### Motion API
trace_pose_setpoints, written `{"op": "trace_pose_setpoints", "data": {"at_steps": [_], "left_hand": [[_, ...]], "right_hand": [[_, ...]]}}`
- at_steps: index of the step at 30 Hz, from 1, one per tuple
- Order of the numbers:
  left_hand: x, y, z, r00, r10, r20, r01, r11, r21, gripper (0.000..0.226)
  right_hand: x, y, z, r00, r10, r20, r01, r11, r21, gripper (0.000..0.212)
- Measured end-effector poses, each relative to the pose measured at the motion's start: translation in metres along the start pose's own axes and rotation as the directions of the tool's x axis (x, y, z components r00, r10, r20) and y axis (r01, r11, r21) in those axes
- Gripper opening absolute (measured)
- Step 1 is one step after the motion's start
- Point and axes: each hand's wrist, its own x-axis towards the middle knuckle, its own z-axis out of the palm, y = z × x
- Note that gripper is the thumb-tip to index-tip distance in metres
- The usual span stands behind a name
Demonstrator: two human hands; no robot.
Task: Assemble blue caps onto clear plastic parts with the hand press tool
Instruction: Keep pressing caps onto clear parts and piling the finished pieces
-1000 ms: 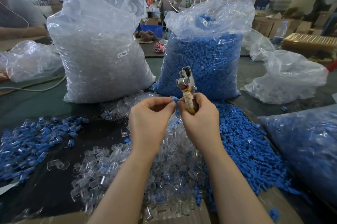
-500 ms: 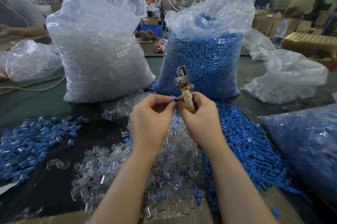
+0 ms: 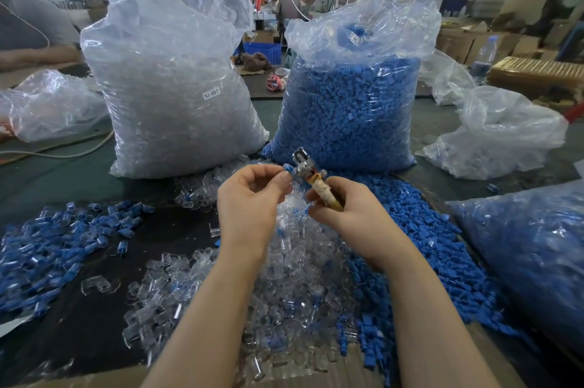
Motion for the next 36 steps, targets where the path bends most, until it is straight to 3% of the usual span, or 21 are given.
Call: {"op": "trace_pose_setpoints", "data": {"at_steps": [16,30,36], "left_hand": [[0.004,0.001,-0.009,0.994,-0.057,0.095,0.066,0.993,-0.095,0.008],[0.007,-0.001,-0.012,0.986,-0.109,0.126,0.122,0.988,-0.097,0.004],[0.012,-0.005,-0.014,0.975,-0.200,0.097,0.211,0.971,-0.111,0.004]], "right_hand": [[-0.001,-0.002,0.000,0.991,-0.014,0.135,0.026,0.996,-0.087,0.016],[0.000,0.002,0.006,0.995,-0.012,0.103,0.032,0.981,-0.192,0.022],[0.001,0.002,0.005,0.994,0.000,0.110,0.027,0.968,-0.250,0.013]]}}
